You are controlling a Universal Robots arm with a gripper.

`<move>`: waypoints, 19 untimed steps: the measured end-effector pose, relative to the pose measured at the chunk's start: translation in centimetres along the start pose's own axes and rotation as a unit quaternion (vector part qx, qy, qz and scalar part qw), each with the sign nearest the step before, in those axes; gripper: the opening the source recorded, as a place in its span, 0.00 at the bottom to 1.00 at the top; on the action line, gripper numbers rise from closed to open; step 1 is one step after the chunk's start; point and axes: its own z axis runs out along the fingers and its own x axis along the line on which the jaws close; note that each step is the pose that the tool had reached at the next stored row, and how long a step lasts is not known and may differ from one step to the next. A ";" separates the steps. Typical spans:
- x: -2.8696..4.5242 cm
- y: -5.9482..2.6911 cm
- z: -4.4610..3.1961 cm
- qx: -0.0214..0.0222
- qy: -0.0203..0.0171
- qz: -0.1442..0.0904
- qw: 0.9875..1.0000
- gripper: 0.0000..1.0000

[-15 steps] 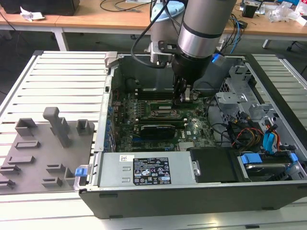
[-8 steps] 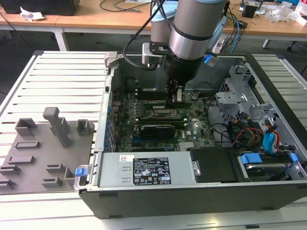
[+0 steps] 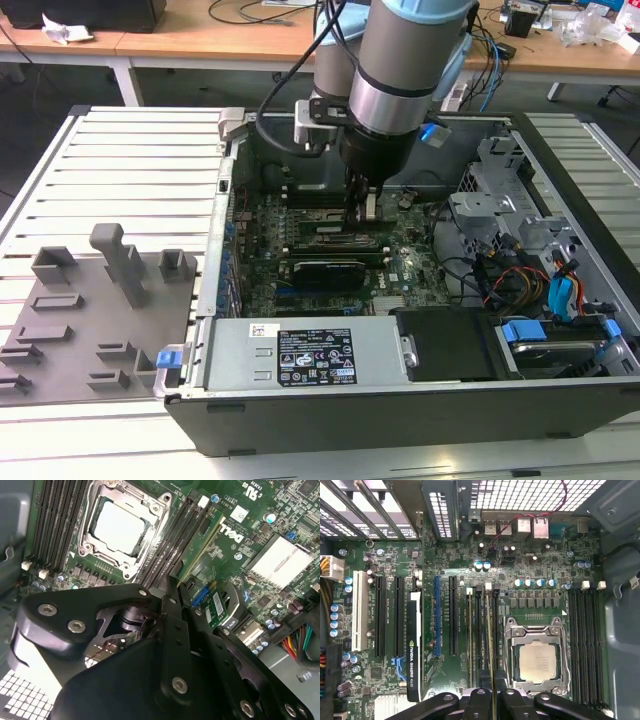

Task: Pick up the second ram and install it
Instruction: 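Insert the second ram into the second slot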

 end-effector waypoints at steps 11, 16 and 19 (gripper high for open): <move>0.11 0.01 1.67 0.000 0.000 0.000 1.000 0.14; 0.14 0.01 2.03 0.000 0.000 0.000 1.000 0.14; 0.15 -0.01 2.20 0.000 0.000 0.000 1.000 0.14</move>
